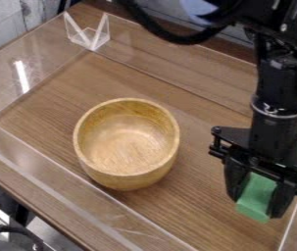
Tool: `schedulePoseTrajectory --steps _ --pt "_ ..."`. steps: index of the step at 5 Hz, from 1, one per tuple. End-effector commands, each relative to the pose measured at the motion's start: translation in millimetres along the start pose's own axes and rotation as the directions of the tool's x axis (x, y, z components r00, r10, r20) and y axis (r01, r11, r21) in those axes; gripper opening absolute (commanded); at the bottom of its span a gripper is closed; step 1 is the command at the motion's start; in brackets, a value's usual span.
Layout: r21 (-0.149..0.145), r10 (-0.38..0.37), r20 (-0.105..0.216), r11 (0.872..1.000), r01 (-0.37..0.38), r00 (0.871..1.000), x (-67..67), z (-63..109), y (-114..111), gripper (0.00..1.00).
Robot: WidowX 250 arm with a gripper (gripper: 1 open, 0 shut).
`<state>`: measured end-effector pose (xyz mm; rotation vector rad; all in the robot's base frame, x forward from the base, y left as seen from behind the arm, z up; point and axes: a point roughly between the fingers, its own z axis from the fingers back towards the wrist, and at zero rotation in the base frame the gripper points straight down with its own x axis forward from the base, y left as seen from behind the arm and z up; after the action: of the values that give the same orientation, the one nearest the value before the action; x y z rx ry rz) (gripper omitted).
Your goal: Remove the green block from inside the brown bowl and put it on the table
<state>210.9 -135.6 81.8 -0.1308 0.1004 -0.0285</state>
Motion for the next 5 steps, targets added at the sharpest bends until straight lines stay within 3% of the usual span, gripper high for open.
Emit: schedulePoseTrajectory --steps 1,2,3,5 --pt "-0.032 -0.015 0.086 0.999 0.018 0.996 9.7 28.5 5.6 0.0" --pt "-0.036 0.004 0.11 0.999 0.0 0.994 13.3 52.7 20.1 0.0" --pt "-0.038 0.028 0.126 0.999 -0.023 0.992 16.7 60.3 25.8 0.0" --pt "-0.029 0.017 0.141 1.0 -0.013 0.99 18.9 27.9 20.1 0.0"
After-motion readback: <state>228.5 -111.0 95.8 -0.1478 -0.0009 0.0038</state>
